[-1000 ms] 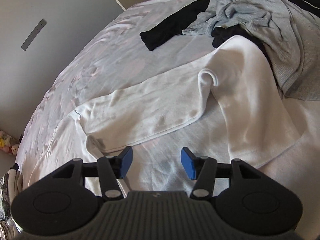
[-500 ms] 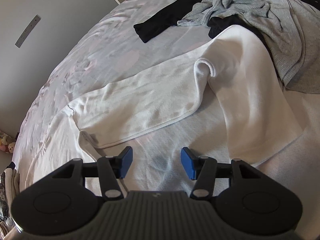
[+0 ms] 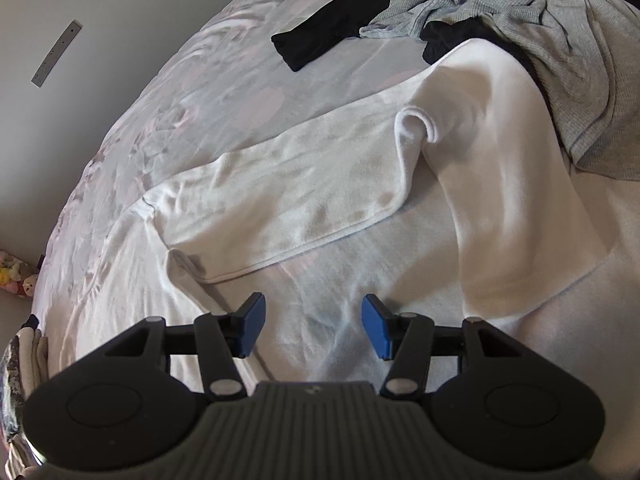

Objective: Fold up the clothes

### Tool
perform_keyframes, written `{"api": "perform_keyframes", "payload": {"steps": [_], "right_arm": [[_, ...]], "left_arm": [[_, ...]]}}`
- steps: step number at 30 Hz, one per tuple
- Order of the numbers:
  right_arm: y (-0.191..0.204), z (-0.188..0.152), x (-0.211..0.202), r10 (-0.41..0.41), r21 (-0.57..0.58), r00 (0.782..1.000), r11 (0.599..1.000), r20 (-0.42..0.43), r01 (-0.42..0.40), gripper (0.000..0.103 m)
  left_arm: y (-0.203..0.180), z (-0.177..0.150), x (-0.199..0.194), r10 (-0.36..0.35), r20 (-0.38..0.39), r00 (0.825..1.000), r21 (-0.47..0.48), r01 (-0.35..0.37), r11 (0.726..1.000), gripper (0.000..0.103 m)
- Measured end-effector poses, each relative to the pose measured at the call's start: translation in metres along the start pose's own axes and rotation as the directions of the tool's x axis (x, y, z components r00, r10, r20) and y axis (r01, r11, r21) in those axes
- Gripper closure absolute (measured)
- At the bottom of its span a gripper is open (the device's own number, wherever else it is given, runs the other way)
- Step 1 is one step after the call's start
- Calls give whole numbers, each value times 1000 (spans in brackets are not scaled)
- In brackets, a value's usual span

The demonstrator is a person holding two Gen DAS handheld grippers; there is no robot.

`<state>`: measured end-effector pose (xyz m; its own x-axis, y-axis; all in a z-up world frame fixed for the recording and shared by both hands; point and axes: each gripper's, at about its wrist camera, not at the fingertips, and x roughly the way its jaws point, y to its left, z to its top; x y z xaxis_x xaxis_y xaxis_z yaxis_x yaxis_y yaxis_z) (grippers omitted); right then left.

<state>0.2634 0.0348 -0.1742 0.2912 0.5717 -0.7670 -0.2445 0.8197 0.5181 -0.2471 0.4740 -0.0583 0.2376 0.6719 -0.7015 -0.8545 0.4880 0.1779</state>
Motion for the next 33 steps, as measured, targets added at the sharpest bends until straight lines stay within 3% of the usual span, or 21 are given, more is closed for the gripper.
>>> {"api": "perform_keyframes", "payload": {"steps": [2,5,9,11,15,22,24,26,27,28,30,31,33], "right_arm": [[8,-5,-12,15,-56,999,998,-51,-18,46],[21,-17,-33,5,-165,992,986,-125,-26,46],[25,-32,-62,-3,-238,980,970,-199,-46,46],[24,-39,-74,0,-253,973,966,-229,-59,46],[21,-49,-87,15,-261,957,961,-291,-94,46],[25,-68,-82,11,-346,943,929,-333,-133,47],[24,-70,-82,15,-356,943,924,-331,-140,51],[24,-71,-82,19,-366,944,919,-330,-147,64],[23,-71,-84,29,-366,944,918,-329,-155,69],[22,-70,-86,49,-357,942,918,-331,-173,81],[20,-69,-92,90,-327,941,923,-327,-202,84],[19,-68,-97,103,-315,943,926,-316,-207,86],[19,-64,-108,140,-286,945,931,-294,-227,86]], "left_arm": [[-11,-8,-19,-68,6,998,14,68,998,53],[-30,-35,-34,-214,-58,975,-7,214,977,53],[-55,-74,-48,-392,-140,909,-53,388,920,53],[-66,-93,-56,-442,-170,881,-60,439,897,53],[-82,-121,-62,-493,-235,838,-66,492,868,51],[-100,-158,-63,-510,-341,790,-94,511,854,49],[-106,-168,-60,-493,-388,779,-84,502,861,47],[-112,-178,-56,-465,-435,771,-81,481,873,48],[-113,-181,-56,-471,-443,763,-83,488,869,51],[-114,-183,-56,-481,-448,754,-87,498,863,55],[-114,-183,-58,-532,-437,725,-118,540,833,91],[-113,-183,-60,-558,-431,709,-133,561,817,97],[-109,-176,-67,-575,-400,714,-139,573,808,102]]}}
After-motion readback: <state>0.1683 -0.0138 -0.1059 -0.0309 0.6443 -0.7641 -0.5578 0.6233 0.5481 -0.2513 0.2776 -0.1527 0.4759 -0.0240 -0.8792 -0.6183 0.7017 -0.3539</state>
